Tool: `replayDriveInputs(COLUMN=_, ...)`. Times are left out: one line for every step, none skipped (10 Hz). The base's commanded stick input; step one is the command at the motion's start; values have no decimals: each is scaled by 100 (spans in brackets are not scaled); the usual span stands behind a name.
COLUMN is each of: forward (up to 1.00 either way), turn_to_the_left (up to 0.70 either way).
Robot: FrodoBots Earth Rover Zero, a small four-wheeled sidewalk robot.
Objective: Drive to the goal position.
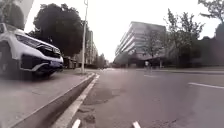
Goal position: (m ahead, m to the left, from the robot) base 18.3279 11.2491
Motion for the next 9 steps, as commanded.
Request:
replayDriveInputs(forward=70, turn_to_the_left=0)
replayDriveInputs(forward=70, turn_to_the_left=0)
replayDriveInputs(forward=70, turn_to_the_left=0)
replayDriveInputs(forward=70, turn_to_the_left=0)
replayDriveInputs(forward=70, turn_to_the_left=0)
replayDriveInputs(forward=70, turn_to_the_left=0)
replayDriveInputs(forward=70, turn_to_the_left=0)
replayDriveInputs(forward=70, turn_to_the_left=0)
replayDriveInputs(forward=70, turn_to_the_left=0)
